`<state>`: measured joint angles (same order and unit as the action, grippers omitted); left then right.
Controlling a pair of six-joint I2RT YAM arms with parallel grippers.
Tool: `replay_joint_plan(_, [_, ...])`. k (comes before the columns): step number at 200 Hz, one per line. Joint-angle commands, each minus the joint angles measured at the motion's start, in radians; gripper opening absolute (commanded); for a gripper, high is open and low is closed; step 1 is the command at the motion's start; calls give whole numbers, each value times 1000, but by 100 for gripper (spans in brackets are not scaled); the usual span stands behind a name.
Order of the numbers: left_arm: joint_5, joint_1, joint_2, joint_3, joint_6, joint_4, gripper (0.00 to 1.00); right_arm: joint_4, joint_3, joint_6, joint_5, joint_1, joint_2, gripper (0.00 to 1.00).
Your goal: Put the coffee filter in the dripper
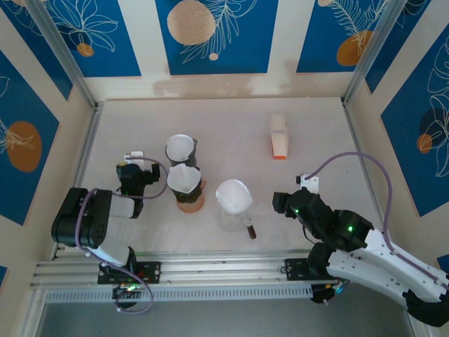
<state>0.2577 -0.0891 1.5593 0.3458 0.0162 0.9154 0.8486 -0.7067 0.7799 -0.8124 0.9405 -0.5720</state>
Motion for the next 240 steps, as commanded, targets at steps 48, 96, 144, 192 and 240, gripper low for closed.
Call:
replay_joint_plan(48, [-34,11,7,2,-17,72,100,-36,-10,-36,-92,-1,7,99])
replay_joint_plan(96, [-31,10,5,2,-18,73,100,-131,36,-92,-202,-13,-24,99])
replay_joint_plan(144, [-31,10,5,2,-18,73,100,-214,60,-27,-209,-140,-144,99])
replay_joint_plan(192, [-31,11,5,0,-18,77,100,-410,112,27,-74,-422,-165,99])
replay_joint_plan(240, [-32,10,5,0,-18,75,100,-658,125,-132,85,-616,-267,99])
